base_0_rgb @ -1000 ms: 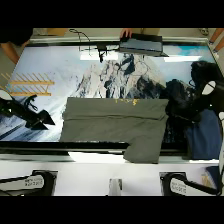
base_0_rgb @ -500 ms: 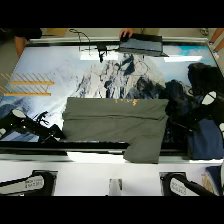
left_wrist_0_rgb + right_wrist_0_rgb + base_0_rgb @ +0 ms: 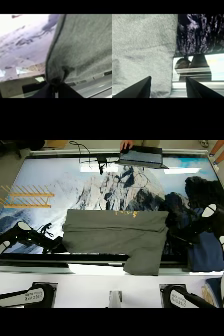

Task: Fold the shirts.

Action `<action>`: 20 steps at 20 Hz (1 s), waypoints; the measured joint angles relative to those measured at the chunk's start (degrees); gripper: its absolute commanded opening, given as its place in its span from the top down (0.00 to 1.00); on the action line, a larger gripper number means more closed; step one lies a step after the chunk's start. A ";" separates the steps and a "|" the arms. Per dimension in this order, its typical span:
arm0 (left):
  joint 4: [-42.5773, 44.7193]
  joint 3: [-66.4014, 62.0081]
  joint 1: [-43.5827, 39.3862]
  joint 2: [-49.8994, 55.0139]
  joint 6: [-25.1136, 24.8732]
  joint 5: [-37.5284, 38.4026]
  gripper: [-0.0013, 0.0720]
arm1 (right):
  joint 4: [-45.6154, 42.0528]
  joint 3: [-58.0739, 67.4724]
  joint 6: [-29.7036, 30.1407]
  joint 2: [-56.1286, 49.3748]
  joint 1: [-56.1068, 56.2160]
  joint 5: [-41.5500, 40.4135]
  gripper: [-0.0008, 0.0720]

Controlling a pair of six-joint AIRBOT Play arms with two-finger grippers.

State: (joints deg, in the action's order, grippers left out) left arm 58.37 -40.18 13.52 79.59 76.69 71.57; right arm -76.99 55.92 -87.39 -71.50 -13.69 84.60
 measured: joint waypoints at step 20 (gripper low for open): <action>-0.13 -0.07 0.07 -4.13 -0.44 -2.80 0.93 | 13.77 -25.11 3.13 1.57 -0.02 -15.04 0.96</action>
State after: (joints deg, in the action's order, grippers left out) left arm 58.24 -40.25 13.58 75.46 76.25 68.77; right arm -63.22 30.81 -84.27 -69.93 -13.72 69.56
